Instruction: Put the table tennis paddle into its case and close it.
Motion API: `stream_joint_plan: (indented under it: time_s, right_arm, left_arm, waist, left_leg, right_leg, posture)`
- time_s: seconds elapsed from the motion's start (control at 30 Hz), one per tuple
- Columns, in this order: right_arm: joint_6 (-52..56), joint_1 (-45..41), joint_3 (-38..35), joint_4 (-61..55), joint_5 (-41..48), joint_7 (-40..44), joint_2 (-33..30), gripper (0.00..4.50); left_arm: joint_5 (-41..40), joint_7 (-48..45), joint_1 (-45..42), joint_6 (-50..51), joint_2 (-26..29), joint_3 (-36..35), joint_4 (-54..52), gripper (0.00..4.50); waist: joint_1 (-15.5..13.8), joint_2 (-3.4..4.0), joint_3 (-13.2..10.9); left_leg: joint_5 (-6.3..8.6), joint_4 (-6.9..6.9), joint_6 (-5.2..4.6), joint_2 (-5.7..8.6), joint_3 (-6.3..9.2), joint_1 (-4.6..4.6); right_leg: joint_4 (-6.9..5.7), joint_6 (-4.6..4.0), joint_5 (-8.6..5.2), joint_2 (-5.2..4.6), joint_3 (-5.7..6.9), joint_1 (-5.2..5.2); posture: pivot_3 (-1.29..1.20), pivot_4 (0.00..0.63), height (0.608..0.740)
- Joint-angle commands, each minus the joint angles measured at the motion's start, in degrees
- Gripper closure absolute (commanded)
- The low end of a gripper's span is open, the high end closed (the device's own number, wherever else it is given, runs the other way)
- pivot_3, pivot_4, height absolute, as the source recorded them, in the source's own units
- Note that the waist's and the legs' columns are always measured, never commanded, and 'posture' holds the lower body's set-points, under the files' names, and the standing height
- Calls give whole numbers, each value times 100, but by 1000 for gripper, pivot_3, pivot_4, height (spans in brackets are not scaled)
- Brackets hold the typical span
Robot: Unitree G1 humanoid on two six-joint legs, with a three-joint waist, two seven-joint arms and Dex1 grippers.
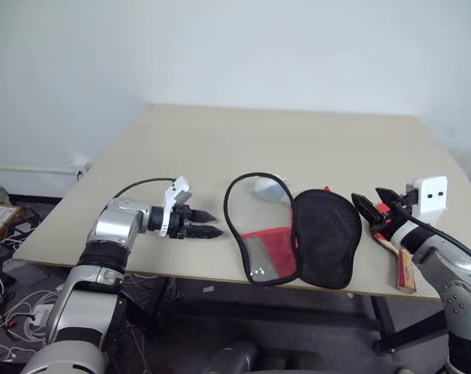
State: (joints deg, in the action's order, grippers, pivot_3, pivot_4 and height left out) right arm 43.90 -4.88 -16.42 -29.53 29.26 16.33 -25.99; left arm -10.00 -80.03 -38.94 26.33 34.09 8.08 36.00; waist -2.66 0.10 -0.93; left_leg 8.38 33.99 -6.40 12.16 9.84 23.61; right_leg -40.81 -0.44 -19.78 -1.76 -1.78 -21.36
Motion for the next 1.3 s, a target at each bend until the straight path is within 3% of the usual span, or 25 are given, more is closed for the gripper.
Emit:
stream_joint_plan:
  time_s: [0.03, 0.5, 0.83, 1.0, 1.3]
  right_arm:
    - [-185, -138, -69, -72, -20, -60, 41, 1323]
    - [-111, 239, -442, -68, 35, -208, 22, 1323]
    - [950, 326, -941, 239, -174, -970, -180, 1323]
    - [1704, 642, -1212, 238, 70, -723, -484, 1323]
    - [1968, 709, -1112, 427, -41, -796, -277, 1323]
  left_arm:
    - [-9, -33, -151, -91, 78, -30, -82, 927]
    - [-181, -130, -97, 257, -63, -42, -460, 927]
    - [-126, -251, -101, 231, -248, 61, -447, 927]
    - [-147, -321, -22, 255, -236, 62, -508, 927]
    - [-120, -272, 244, 158, -313, 199, -862, 927]
  waist:
    - [0, 0, 0]
    - [-4, -1, 0]
    - [-9, 0, 0]
    - [-19, -2, -1]
    - [11, 0, -2]
  left_leg:
    - [0, 0, 0, 0, 0, 0]
    - [0, 0, 0, 0, -1, 1]
    - [0, -1, 0, 0, -1, 0]
    - [0, -2, 0, 0, 0, 1]
    - [1, -4, -1, -2, -1, 0]
  right_leg:
    - [0, 0, 0, 0, 0, 0]
    - [1, 0, 0, 0, 0, 0]
    - [1, 0, 0, 0, -1, 0]
    - [4, -1, 0, 0, 0, 0]
    - [3, -1, -1, 0, -3, 0]
  posture:
    - [0, 0, 740]
    - [0, 0, 740]
    - [0, 0, 740]
    - [0, 0, 740]
    - [0, 0, 740]
